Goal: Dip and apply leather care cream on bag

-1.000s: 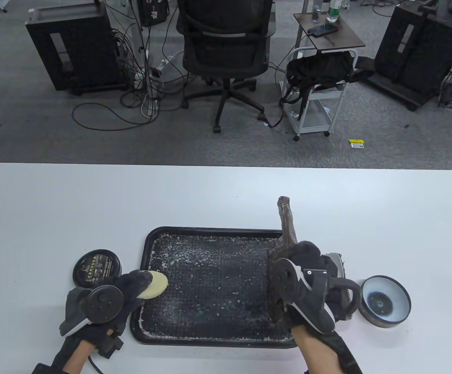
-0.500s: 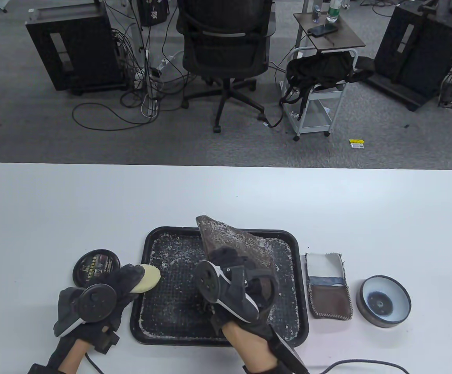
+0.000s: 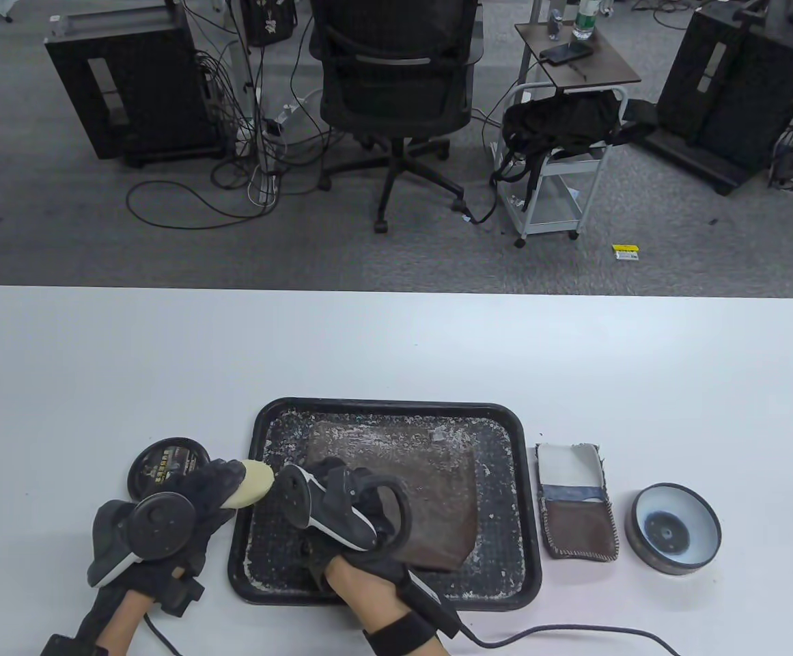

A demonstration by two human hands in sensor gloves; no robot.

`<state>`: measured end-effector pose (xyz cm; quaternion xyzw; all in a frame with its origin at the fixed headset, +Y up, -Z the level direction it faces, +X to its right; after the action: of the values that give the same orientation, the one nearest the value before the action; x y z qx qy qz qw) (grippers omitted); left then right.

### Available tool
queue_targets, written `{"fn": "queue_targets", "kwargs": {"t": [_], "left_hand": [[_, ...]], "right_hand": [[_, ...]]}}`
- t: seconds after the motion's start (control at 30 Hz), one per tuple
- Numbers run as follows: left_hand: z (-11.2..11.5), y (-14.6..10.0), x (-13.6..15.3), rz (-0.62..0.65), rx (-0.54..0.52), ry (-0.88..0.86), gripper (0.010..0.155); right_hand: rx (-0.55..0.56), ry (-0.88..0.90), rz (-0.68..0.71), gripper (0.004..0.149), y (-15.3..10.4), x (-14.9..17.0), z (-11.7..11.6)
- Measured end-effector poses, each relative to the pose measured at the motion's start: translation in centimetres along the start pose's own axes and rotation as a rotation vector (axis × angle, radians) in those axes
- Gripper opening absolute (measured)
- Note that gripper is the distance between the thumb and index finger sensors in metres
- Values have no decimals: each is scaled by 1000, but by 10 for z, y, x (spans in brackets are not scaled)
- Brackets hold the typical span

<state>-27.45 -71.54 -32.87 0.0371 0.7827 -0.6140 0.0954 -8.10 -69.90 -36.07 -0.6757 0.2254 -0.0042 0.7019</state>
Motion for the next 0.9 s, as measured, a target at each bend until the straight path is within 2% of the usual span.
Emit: {"fn": "queue_targets", "kwargs": {"t": [0.37,0.43,0.6,0.9], "left_hand": [[3,1,0,-2,20,10,56],[3,1,0,-1,21,13,56],[4,1,0,-1,25,16,56],[4,1,-1,2,22,19,56]], "right_hand": [[-252,-1,26,51,-3,-8,-54],[-251,-28,35,50,-3,-10,-55],[-339,-2,73,52,-6,-12,-59],[-303,120,99,48,-11,0,-51]]}}
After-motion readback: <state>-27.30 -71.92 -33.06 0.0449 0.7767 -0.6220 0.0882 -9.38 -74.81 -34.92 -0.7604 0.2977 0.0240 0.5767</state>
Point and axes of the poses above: the tracker on the back of each hand, its own x axis roughly to the little-finger side, its own y axis roughly from the wrist to the fingertips, z = x × y, the point moved 3 cm from there along y, roughly from the wrist to the fingertips, and after that the axes turned 15 degrees about y, right-handed, at the moved point
